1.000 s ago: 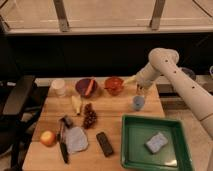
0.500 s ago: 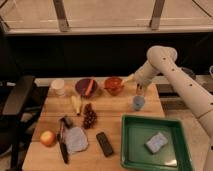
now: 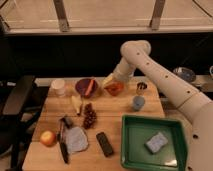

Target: Place apple in plastic cup

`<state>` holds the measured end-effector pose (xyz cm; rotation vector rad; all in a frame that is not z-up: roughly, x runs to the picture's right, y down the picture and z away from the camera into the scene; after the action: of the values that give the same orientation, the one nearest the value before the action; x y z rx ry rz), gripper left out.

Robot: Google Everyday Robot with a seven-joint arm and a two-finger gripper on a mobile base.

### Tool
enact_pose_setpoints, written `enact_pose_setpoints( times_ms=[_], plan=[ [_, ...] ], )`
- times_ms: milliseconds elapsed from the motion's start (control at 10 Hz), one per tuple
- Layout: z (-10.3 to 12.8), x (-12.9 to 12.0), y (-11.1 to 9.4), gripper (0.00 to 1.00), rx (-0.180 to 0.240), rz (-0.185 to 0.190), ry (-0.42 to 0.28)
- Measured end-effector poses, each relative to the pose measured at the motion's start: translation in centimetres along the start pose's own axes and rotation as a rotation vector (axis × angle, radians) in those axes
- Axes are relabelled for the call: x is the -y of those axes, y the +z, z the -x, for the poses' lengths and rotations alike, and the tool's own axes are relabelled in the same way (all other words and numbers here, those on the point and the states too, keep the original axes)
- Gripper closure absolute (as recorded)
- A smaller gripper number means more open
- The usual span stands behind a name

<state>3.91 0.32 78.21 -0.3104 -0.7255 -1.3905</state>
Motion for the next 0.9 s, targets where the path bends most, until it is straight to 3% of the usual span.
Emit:
enact_pose_setpoints(
  times_ms=[300, 400, 900],
  plan=[
    [2.5, 7.1, 2.7, 0.20, 0.054, 0.008, -0.191],
    [3.1, 8.3, 3.1, 0.20, 0.067, 0.006, -0.224],
    [3.0, 7.8, 3.0, 0.20, 0.065, 0.012, -0.221]
  ],
)
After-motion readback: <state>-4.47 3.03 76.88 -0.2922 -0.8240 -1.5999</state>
